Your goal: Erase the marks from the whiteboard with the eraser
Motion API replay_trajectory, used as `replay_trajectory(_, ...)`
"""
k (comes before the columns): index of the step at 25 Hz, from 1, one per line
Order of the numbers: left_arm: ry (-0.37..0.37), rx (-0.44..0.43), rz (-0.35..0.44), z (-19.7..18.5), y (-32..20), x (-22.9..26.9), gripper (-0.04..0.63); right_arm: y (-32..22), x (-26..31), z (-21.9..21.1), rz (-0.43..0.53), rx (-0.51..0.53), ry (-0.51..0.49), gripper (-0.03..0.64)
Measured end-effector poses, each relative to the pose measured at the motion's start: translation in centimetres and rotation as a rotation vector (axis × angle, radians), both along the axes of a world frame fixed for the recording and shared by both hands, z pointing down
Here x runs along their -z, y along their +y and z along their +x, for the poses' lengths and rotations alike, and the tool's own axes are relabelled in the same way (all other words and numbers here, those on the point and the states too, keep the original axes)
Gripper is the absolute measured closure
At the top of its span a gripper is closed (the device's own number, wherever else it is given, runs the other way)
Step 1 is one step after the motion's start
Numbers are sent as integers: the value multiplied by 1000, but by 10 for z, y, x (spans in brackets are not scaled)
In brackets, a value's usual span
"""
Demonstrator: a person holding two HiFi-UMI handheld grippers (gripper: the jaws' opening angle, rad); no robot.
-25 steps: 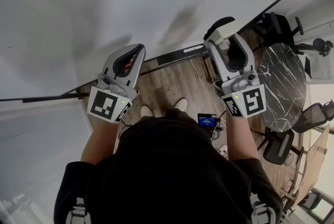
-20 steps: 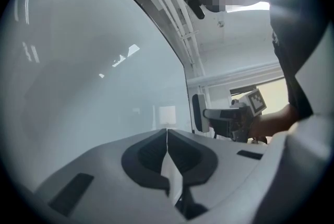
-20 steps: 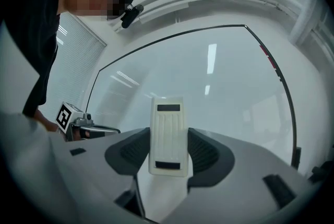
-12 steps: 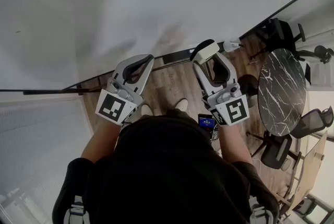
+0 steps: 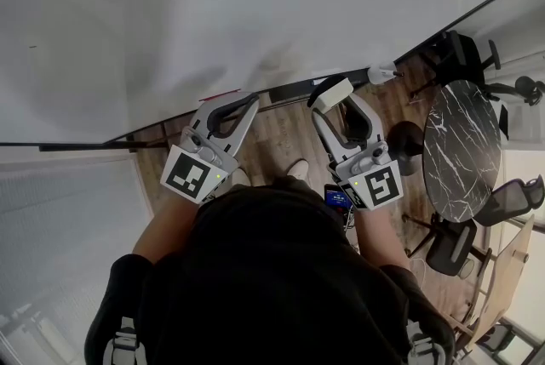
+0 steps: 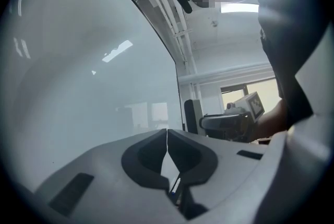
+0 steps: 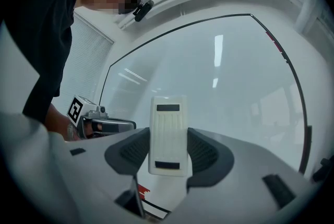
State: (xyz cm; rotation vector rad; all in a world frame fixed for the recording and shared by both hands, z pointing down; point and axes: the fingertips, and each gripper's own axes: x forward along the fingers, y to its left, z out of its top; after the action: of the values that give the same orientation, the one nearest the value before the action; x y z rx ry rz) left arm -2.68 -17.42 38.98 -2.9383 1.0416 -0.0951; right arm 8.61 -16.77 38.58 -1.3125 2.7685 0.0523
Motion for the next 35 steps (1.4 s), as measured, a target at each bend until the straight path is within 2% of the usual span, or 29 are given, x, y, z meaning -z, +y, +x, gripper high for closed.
replay_trajectory(17,30,-44,-9,7,12,2,591,9,3,5,6,-16,13,396)
replay_trajectory(35,8,-49,-22,11,15,-3,591,11,-3,7,-4,-34,28,397)
